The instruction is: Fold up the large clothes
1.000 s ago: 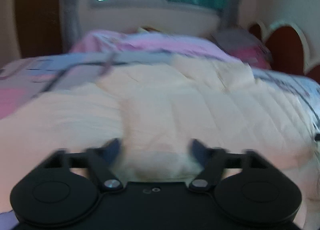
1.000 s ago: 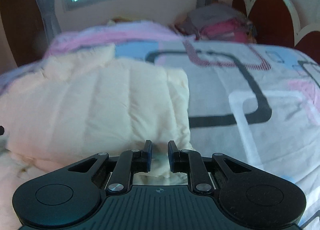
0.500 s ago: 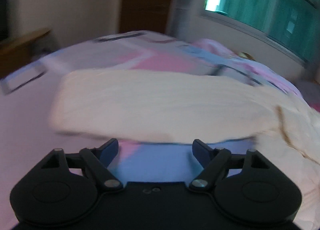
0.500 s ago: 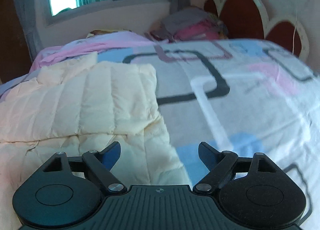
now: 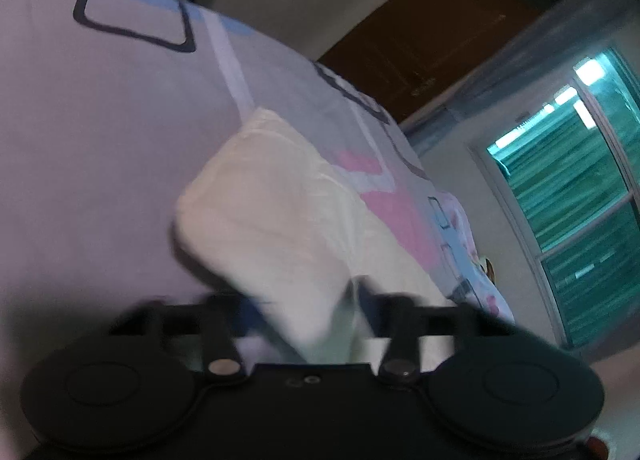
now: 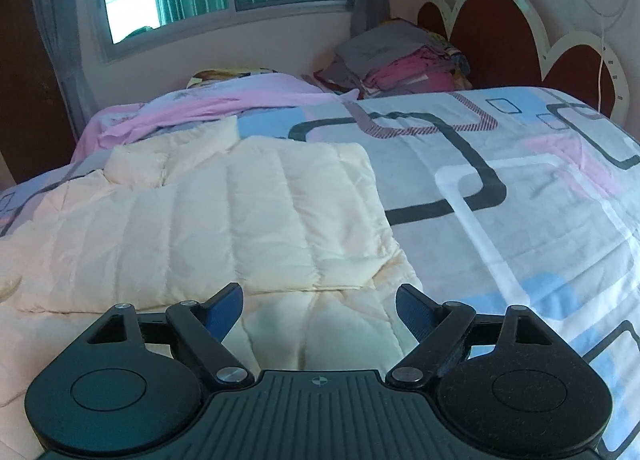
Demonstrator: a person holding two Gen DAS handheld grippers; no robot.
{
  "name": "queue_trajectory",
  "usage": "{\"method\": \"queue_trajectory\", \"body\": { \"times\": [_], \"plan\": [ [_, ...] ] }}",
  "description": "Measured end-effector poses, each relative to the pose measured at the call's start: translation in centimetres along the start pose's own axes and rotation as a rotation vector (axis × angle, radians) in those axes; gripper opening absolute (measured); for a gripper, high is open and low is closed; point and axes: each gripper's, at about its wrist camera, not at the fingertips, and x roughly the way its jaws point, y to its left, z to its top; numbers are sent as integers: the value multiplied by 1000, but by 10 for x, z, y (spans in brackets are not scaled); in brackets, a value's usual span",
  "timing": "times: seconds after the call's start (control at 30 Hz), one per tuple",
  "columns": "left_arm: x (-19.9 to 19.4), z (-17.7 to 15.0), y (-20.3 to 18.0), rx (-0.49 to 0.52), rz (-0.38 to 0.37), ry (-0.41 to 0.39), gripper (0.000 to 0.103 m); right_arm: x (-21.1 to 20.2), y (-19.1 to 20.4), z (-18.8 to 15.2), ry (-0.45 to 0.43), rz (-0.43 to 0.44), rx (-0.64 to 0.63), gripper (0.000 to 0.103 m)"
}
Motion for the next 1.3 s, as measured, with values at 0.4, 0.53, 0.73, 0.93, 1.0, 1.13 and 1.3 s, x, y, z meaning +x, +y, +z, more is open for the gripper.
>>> {"method": "queue_trajectory", "body": {
  "times": [0.4, 0.53, 0.73, 0.93, 1.0, 1.13, 1.3],
  "plan": [
    [-10, -50, -151, 438, -240, -14, 7, -5, -20, 7, -23, -23, 19, 68],
    [-6, -105, -212, 617, -319, 50, 7, -1, -29, 11, -27, -11, 21, 68],
    [6, -200, -282, 849, -390, 192, 7, 7, -50, 17, -24, 11, 65, 68],
    [13, -282, -313, 977, -436, 315, 7, 12, -76, 26, -23, 11, 118, 68],
    [16, -302, -320, 995, -454, 350, 7, 11, -85, 27, -26, 10, 127, 68],
    [21, -338, -333, 1037, -487, 405, 7, 10, -102, 28, -22, 10, 153, 68],
    [19, -381, -345, 1082, -545, 518, 14, 9, -120, 29, -10, -2, 183, 68]
  ]
}}
